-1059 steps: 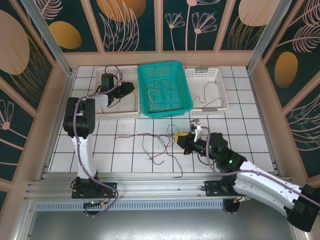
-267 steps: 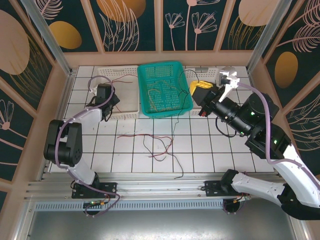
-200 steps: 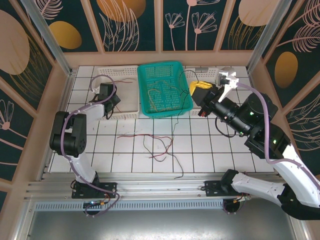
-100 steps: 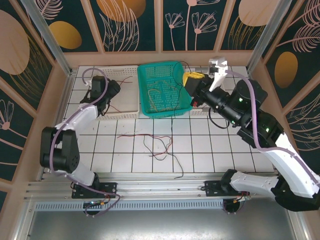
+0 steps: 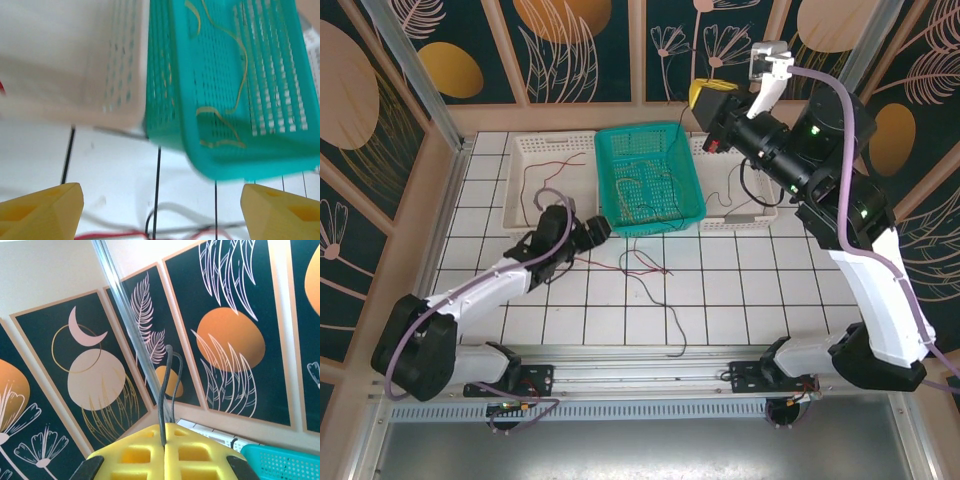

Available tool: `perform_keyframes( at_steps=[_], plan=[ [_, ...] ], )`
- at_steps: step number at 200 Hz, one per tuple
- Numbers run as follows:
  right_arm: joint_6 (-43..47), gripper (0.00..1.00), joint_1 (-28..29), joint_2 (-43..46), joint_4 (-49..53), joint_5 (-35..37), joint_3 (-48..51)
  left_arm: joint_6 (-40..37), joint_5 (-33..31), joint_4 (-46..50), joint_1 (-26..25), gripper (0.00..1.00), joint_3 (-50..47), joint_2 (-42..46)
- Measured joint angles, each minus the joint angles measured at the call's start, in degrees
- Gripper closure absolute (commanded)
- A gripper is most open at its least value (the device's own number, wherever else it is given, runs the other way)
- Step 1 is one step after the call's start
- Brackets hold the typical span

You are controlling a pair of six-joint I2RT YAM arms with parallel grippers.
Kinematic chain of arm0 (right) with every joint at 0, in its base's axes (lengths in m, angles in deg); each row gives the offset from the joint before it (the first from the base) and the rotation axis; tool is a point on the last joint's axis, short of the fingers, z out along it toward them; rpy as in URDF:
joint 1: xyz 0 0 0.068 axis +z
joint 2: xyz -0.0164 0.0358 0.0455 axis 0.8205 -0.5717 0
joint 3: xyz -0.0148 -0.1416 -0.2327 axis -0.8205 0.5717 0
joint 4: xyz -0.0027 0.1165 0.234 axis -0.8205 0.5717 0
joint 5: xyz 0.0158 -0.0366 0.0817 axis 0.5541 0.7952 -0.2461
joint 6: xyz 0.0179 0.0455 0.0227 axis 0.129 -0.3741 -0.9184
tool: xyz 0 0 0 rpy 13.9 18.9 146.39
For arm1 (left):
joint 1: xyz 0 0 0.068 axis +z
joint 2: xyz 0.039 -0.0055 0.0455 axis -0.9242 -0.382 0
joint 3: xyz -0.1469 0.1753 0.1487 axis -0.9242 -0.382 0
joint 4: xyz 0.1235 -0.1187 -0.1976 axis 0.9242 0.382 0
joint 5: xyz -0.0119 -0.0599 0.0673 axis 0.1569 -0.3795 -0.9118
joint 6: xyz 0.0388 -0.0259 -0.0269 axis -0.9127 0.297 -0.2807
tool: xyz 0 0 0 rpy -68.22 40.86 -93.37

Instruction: Untangle the cables

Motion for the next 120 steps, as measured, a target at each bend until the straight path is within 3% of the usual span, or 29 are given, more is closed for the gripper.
perform_keyframes(
  at_steps=[47, 120],
  plan=[
    [-0.3, 1.00, -3.3, -1.8, 0.8, -2.0, -0.2, 2.4, 4.2, -6.3, -6.0, 0.18, -4.7, 1.6],
    [2.8, 1.00, -14.4, -3.8, 0.2, 5.8, 2.3, 2.5, 4.7, -11.1, -9.8, 0.19, -7.3, 0.4]
  ],
)
